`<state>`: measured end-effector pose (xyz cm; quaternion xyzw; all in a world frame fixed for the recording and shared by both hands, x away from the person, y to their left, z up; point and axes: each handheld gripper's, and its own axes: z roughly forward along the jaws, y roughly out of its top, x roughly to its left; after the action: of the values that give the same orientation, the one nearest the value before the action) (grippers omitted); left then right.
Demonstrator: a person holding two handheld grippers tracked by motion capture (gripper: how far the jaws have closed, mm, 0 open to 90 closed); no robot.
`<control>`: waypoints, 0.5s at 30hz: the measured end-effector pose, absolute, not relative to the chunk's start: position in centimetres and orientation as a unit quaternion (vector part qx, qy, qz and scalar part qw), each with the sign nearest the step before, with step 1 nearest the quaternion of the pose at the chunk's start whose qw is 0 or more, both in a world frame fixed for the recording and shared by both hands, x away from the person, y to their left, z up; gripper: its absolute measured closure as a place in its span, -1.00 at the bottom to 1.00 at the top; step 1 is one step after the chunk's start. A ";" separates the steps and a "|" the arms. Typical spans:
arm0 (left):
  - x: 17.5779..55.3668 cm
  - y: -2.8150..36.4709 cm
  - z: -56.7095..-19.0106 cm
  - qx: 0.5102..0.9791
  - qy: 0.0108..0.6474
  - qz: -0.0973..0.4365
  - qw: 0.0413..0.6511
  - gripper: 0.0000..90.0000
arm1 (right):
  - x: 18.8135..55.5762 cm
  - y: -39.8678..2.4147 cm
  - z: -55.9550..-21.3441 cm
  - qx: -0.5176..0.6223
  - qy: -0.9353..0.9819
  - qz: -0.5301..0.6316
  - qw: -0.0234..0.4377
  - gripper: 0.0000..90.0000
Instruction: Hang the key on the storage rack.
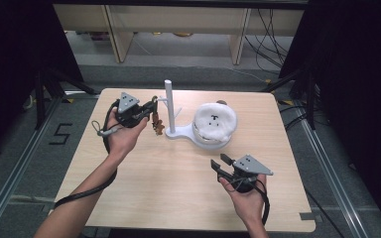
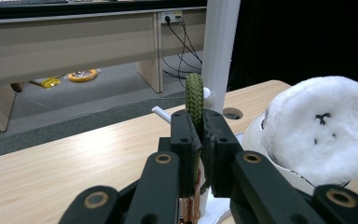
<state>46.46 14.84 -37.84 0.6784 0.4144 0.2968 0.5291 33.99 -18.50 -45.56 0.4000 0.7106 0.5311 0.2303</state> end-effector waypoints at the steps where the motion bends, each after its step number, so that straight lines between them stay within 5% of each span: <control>1: 46.4 14.8 -37.8 0.678 0.414 0.298 0.529 0.85 | 33.9 -18.5 -45.6 0.406 0.709 0.531 0.227 0.24; 15: 46.3 13.6 -37.6 0.689 0.397 0.313 0.519 0.85 | 33.9 -18.5 -45.6 0.408 0.708 0.532 0.221 0.23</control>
<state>46.30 13.64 -37.60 0.6894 0.3973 0.3128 0.5187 33.93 -18.53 -45.62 0.4083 0.7081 0.5320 0.2209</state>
